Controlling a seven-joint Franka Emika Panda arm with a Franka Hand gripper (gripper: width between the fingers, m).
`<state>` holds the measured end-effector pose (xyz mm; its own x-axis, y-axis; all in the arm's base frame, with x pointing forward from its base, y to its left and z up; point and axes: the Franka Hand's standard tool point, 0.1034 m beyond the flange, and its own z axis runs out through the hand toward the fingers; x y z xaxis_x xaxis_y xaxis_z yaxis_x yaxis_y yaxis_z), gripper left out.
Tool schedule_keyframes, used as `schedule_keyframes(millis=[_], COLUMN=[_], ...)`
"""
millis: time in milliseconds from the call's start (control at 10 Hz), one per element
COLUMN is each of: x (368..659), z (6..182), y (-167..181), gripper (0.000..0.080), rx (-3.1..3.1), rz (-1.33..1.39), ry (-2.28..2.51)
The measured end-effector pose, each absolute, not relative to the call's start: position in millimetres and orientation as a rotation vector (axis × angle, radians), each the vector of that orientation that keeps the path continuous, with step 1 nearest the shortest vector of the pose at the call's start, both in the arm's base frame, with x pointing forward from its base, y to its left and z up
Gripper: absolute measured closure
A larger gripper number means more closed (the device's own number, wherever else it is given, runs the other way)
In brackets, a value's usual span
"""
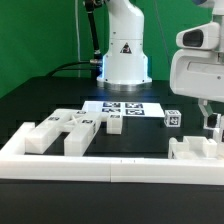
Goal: Assemble chair
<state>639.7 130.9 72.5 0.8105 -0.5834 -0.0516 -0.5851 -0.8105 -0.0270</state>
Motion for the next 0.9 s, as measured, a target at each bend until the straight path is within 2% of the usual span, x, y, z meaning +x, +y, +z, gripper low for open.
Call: schedule_keyframes(millis=[200, 900], x=[639.3, 642.9], z=[71.9, 74.9], y=[135.2, 129.0], gripper=[0.0154, 0.0151], rx=[-3.056, -3.071], rz=[0.039, -0.004], ry=[0.532, -0.581])
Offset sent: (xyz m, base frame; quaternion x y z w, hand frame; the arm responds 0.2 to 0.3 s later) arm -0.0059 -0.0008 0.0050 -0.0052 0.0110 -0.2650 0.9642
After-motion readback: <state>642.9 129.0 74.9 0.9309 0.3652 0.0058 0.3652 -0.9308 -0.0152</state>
